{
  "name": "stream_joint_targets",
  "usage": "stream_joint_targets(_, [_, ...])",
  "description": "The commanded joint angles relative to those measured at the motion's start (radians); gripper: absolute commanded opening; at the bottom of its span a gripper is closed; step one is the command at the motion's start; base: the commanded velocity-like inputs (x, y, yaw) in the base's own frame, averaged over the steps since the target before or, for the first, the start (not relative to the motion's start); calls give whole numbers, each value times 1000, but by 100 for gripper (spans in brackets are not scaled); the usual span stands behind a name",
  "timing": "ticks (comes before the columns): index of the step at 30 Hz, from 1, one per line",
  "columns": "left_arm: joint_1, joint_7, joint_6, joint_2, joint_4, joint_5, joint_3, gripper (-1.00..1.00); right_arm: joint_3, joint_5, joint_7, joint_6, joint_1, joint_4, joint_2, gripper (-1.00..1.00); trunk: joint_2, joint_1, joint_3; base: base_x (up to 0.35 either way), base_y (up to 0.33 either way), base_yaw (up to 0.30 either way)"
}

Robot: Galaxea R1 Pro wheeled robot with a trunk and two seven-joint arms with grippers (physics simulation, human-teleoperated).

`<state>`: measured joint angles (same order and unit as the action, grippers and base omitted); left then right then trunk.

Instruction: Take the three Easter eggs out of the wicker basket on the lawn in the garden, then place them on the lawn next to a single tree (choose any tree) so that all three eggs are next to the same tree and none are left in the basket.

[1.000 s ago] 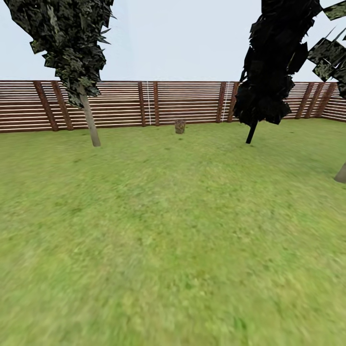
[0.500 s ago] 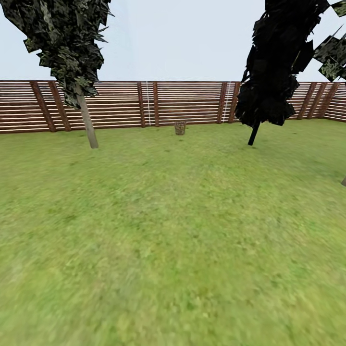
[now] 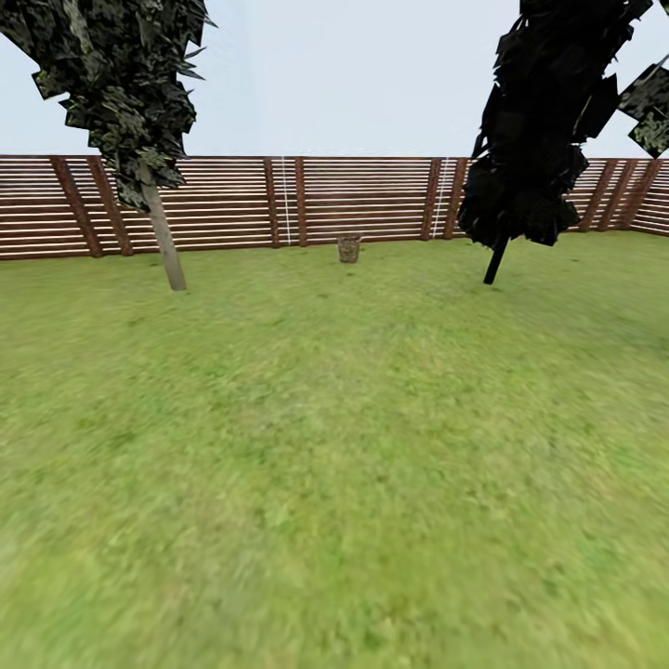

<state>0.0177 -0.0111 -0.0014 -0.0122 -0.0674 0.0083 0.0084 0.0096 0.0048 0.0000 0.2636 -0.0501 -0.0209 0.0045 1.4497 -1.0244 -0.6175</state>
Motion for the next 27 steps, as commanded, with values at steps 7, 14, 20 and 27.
stream_joint_targets(7, [1, -1, 0, 0, -2, 1, 1, 100, 0, 0, 0, 3, -1, 1, 1, 100, 0, -1, -1, 341, 0, 0])
stream_joint_targets(14, [1, -1, 0, 0, -2, 1, 1, 100, 0, 1, 0, 3, -1, 1, 0, 100, 0, -1, -1, 341, 0, 0])
stream_joint_targets(20, [1, -1, 0, 0, -2, 1, 1, 100, 0, 1, 0, 3, -1, 1, 0, 100, 0, -1, -1, 341, 0, 0])
stream_joint_targets(27, [1, -1, 0, 0, -2, 1, 1, 100, 0, 1, 0, 3, -1, 1, 0, 100, 0, -1, -1, 341, 0, 0])
